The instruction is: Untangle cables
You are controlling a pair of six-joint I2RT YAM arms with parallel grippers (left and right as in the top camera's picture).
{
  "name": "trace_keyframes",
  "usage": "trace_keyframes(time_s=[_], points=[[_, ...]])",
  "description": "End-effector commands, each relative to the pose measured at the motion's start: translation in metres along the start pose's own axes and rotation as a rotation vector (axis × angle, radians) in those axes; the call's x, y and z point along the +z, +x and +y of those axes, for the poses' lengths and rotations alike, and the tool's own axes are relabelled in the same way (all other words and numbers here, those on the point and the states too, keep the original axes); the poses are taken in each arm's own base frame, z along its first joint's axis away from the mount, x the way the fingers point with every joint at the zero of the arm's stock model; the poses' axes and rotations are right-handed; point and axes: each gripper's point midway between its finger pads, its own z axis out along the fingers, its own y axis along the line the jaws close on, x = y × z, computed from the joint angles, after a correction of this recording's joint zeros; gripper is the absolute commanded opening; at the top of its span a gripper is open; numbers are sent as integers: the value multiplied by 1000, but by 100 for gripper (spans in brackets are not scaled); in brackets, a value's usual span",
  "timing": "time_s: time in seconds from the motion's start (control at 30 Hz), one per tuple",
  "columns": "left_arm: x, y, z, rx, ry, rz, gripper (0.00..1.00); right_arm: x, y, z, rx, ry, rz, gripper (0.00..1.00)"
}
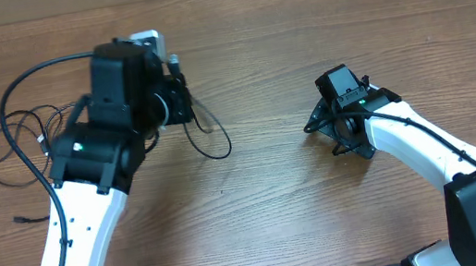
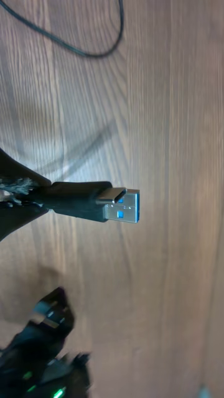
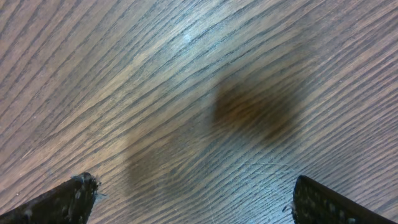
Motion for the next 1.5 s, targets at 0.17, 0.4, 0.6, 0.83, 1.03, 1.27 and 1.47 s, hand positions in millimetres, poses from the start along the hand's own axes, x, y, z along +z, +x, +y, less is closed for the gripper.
trace_keyframes(time_s=[0.17,0.4,0.6,0.83,1.03,1.27,1.47], points=[[23,20,-4,156,-151,64,4,-3,-2,0,13,-12,-8,100],[51,54,-11,197,-155,210,4,-3,-2,0,13,-12,-8,100],[71,81,0,203,-199,341,4,-3,-2,0,12,-12,-7,100],[95,134,0,125,-174,578,4,-3,-2,0,13,-12,-8,100],[129,179,8,100,-184,764,4,-3,-2,0,12,-12,-7,100],[149,211,17,84,-206,884,4,-3,-2,0,13,-12,-8,100],[153,224,22,81,-226,933,4,-3,-2,0,13,-12,-8,100]])
